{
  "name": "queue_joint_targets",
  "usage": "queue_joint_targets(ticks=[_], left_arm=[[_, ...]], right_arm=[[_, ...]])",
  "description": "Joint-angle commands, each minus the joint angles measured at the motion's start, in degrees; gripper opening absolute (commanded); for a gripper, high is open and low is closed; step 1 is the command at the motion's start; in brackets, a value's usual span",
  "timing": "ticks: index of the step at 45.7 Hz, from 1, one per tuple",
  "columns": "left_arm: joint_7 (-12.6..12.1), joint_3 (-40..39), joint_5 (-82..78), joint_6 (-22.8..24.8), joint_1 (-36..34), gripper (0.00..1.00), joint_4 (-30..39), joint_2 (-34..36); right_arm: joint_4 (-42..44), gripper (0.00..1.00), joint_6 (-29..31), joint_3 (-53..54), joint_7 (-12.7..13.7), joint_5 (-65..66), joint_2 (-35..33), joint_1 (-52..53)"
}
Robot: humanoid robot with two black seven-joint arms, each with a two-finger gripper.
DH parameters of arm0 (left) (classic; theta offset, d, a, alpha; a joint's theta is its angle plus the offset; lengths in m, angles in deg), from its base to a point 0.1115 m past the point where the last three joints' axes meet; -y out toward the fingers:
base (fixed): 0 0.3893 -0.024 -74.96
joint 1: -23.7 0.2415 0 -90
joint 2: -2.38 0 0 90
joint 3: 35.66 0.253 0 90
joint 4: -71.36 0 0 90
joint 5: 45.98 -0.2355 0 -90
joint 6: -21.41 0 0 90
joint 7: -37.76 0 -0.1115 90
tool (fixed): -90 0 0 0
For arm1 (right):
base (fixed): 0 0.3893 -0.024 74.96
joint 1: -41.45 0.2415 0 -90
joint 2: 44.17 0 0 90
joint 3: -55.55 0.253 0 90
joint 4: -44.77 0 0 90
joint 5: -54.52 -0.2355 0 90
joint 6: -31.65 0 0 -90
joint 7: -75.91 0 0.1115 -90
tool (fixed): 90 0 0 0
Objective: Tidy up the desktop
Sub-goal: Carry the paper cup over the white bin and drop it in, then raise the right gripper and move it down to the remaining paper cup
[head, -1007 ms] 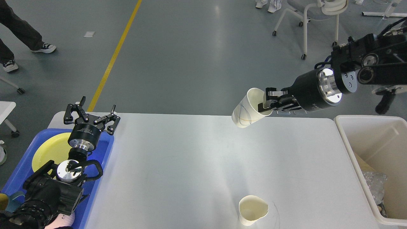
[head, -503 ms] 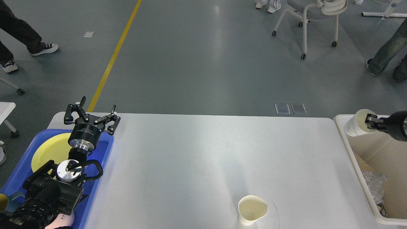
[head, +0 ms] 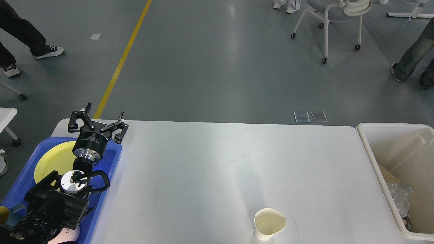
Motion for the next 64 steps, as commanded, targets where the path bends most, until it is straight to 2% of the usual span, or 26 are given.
queue_joint_targets(ticks=[1, 9, 10, 11, 12, 14, 15, 37, 47, 55, 64], left_arm=[[0.0, 0.0, 0.05, 0.0, 0.0, 1.0, 0.0, 0.07], [0.0, 0.0, 0.05, 0.0, 0.0, 1.0, 0.0, 0.07], [0.0, 0.0, -0.03, 0.0, 0.0, 1.0, 0.0, 0.07], [0.0, 0.0, 0.05, 0.0, 0.0, 1.0, 0.0, 0.07], [0.0, 0.0, 0.05, 0.0, 0.0, 1.0, 0.0, -0.02], [0.0, 0.0, -0.03, 0.0, 0.0, 1.0, 0.0, 0.07], [0.0, 0.0, 0.05, 0.0, 0.0, 1.0, 0.0, 0.07], [0.0, 0.0, 0.05, 0.0, 0.0, 1.0, 0.0, 0.07], [0.0, 0.0, 0.05, 0.0, 0.0, 1.0, 0.0, 0.07], [0.0, 0.0, 0.05, 0.0, 0.0, 1.0, 0.0, -0.02], [0.0, 0.0, 0.05, 0.0, -0.08, 1.0, 0.0, 0.07]], right_arm=[[11.56, 0.0, -0.02, 5.45, 0.17, -1.31, 4.29, -8.69], [12.01, 0.0, -0.2, 6.51, 0.17, -1.31, 4.56, -9.84], [12.01, 0.1, -0.2, 6.51, 0.17, -1.4, 4.56, -9.84], [11.93, 0.61, -0.11, 6.42, 0.17, -1.31, 4.65, -9.84], [11.92, 1.0, -0.11, 6.42, 0.08, -1.31, 4.65, -9.84], [11.92, 0.97, -0.11, 6.42, -0.01, -1.31, 4.73, -9.92], [11.84, 1.0, -0.11, 6.42, 0.08, -1.31, 4.82, -9.92], [12.36, 1.0, -0.11, 6.42, -0.01, -1.31, 7.19, -8.96], [12.19, 1.0, 1.82, 4.41, 0.08, -0.26, 9.56, 0.96], [12.28, 1.0, 9.45, -6.13, -0.19, -0.25, 12.37, 12.82], [12.36, 1.0, 25.36, -8.78, -0.27, -0.25, 19.58, 26.45]])
